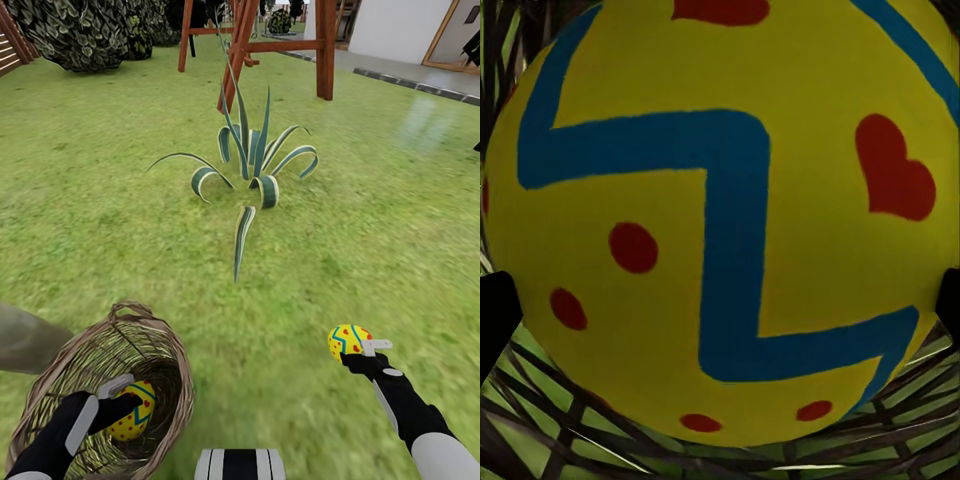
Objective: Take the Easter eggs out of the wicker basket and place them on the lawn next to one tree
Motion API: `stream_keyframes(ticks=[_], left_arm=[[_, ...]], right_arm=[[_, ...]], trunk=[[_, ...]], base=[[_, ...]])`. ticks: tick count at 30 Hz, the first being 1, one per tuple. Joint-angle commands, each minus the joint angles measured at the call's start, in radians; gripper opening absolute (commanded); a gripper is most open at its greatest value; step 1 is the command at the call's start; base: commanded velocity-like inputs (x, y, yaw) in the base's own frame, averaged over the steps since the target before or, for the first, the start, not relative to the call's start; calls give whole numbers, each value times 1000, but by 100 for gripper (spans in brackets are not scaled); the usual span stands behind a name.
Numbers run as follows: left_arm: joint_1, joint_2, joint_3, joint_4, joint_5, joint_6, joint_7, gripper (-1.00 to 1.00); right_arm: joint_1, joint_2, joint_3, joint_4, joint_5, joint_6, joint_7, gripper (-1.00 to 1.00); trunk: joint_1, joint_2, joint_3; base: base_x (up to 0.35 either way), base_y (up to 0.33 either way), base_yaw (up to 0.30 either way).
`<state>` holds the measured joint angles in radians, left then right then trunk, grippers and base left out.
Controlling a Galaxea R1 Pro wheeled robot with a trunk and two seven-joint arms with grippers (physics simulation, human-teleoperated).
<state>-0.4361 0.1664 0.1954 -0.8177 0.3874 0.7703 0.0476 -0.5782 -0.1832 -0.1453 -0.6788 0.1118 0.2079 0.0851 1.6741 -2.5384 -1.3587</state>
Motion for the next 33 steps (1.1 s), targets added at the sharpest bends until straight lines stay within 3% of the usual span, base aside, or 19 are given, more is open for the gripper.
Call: stream_keyframes(ticks=[1, 3, 4, 33], left_arm=[[0, -3, 1, 20, 15, 4, 3, 100], [0, -5, 1, 20, 15, 4, 3, 100], [0, -5, 1, 19, 15, 4, 3, -100], [0, -13, -2, 22, 16, 4, 3, -100]], right_arm=[[0, 1, -5, -1, 10, 5, 8, -100], [0, 1, -5, -1, 9, 5, 8, -100], [0, 1, -5, -1, 9, 5, 8, -100], [0, -5, -5, 22, 10, -8, 16, -100]], trunk=[[0, 0, -1], [0, 0, -1], [0, 0, -1], [0, 0, -1]], base=[[0, 0, 0], [0, 0, 0], [0, 0, 0], [0, 0, 0]])
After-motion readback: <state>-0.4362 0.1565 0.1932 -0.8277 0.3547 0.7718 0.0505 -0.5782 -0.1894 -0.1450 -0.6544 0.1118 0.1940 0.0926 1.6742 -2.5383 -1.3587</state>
